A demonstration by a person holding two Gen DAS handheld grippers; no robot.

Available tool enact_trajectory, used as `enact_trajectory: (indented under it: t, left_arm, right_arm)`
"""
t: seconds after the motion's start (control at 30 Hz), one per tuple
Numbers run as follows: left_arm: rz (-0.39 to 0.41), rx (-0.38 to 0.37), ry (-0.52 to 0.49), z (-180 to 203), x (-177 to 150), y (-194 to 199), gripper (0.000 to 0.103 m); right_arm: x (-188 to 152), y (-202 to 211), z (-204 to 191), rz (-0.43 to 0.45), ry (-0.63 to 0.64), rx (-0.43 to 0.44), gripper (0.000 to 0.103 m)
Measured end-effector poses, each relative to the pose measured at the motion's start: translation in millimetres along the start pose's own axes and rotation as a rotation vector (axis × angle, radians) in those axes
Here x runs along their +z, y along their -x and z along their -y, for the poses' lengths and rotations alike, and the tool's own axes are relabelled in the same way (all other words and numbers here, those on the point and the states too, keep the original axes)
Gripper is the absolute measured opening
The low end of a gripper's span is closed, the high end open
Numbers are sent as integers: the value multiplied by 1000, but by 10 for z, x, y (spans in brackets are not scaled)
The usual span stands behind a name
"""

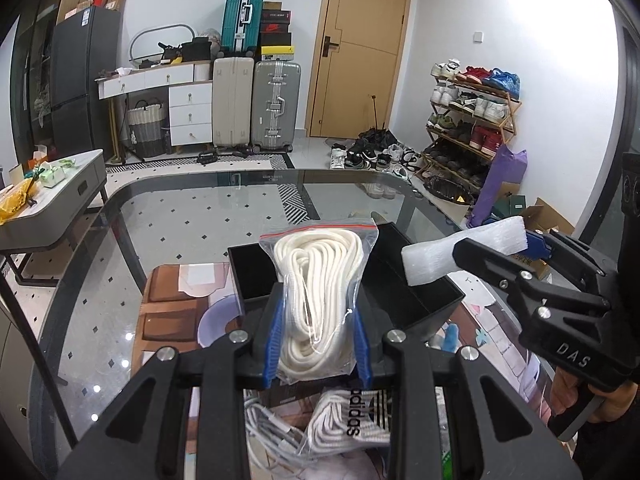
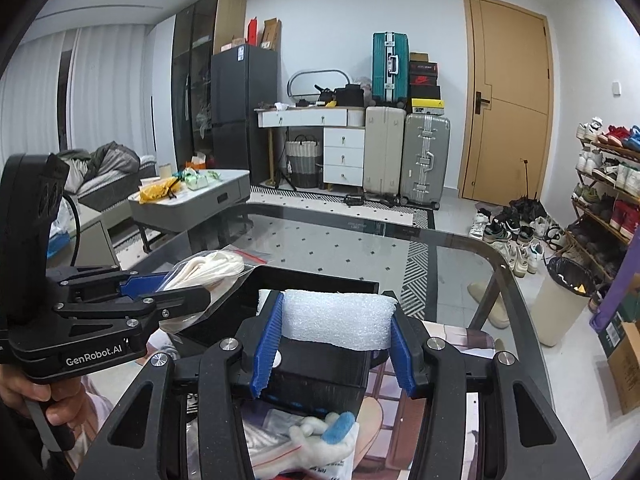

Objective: Organize soft objects
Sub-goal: 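Carry the rope bag in left tool while right tool carries bubble wrap over the black box, then lower and release the rope bag from left tool while right tool drops bubble wrap into box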

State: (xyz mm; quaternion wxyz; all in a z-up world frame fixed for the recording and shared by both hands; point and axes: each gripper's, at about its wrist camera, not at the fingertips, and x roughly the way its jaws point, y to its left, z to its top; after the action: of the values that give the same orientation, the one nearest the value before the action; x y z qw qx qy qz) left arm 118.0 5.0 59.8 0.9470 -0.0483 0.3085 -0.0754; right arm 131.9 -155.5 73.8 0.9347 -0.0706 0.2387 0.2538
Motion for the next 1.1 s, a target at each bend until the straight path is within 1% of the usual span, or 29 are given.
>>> enact_trajectory:
  t: [0.27, 0.47, 0.67, 0.8, 0.97, 1.1]
  left_arm:
    - [-23, 5, 14, 17, -13, -195, 28]
    - [-48, 1, 4, 33, -23, -355, 28]
    - [-84, 6, -28, 49, -38, -501, 28]
    - [-77, 23, -76, 108, -54, -507, 28]
    - [-79, 13, -86, 81, -39, -514, 28]
    - [-75, 8, -99, 68, -37, -513, 28]
  right_arm:
    - [1, -255, -12, -45, 31, -5, 49]
    - [13, -446, -7, -79, 68, -9, 49]
    - [-52, -649, -15, -123, 90, 0, 49]
    - [-82, -747, -39, -144, 106, 5, 49]
    - [-120, -836, -70, -174, 127, 3, 49]
    - [-139, -827, -32, -184, 115, 11, 49]
